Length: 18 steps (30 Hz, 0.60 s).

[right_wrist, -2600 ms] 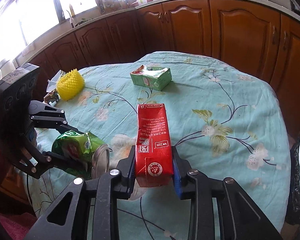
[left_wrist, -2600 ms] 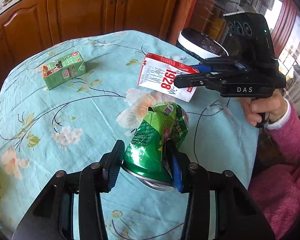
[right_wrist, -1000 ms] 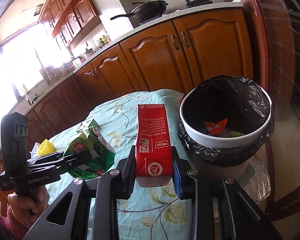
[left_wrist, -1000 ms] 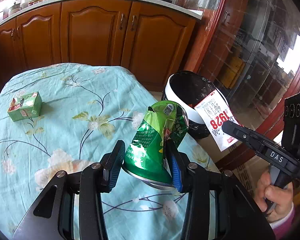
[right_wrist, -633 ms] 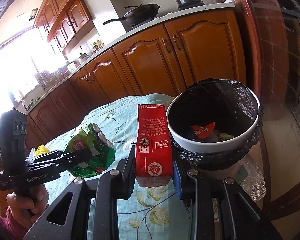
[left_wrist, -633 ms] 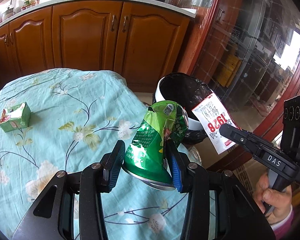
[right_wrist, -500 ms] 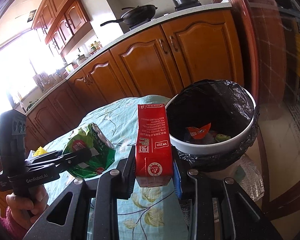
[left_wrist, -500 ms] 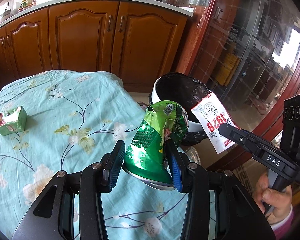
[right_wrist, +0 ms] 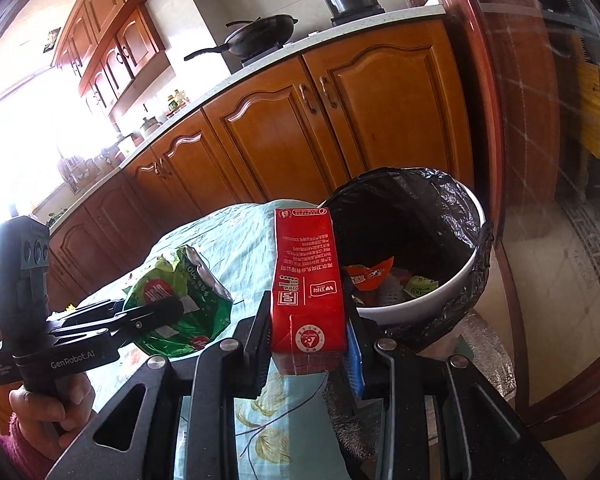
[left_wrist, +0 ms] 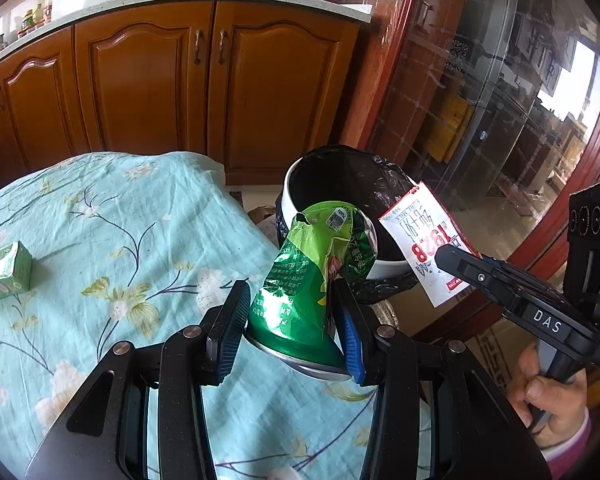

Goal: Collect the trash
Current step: 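Carry the green can and red carton over the trash bin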

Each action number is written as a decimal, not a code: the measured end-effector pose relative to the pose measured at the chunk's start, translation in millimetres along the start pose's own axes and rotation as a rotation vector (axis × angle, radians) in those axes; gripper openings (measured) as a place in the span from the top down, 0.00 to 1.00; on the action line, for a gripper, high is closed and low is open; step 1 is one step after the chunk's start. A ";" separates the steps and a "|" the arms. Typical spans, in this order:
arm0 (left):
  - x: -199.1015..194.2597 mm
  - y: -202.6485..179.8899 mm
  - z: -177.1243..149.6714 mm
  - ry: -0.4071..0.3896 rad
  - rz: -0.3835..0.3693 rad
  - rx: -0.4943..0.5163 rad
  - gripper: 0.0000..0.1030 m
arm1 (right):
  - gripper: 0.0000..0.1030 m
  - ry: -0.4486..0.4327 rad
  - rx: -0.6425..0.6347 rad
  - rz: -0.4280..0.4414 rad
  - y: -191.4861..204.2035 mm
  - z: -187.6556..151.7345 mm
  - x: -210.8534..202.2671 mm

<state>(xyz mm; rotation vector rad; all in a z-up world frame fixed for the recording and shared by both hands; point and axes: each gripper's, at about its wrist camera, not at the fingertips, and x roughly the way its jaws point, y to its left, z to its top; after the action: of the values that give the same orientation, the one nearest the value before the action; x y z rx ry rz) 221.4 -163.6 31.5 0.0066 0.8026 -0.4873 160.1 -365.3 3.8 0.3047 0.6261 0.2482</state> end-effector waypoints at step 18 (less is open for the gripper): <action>31.4 -16.1 35.4 0.008 -0.001 0.040 0.60 | 0.70 -0.008 0.028 -0.046 -28.7 17.6 7.9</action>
<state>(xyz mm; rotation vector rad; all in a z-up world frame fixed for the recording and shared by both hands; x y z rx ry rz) 257.6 -197.6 37.5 0.0452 0.8010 -0.5040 180.9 -393.0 3.0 0.3179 0.6287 0.1940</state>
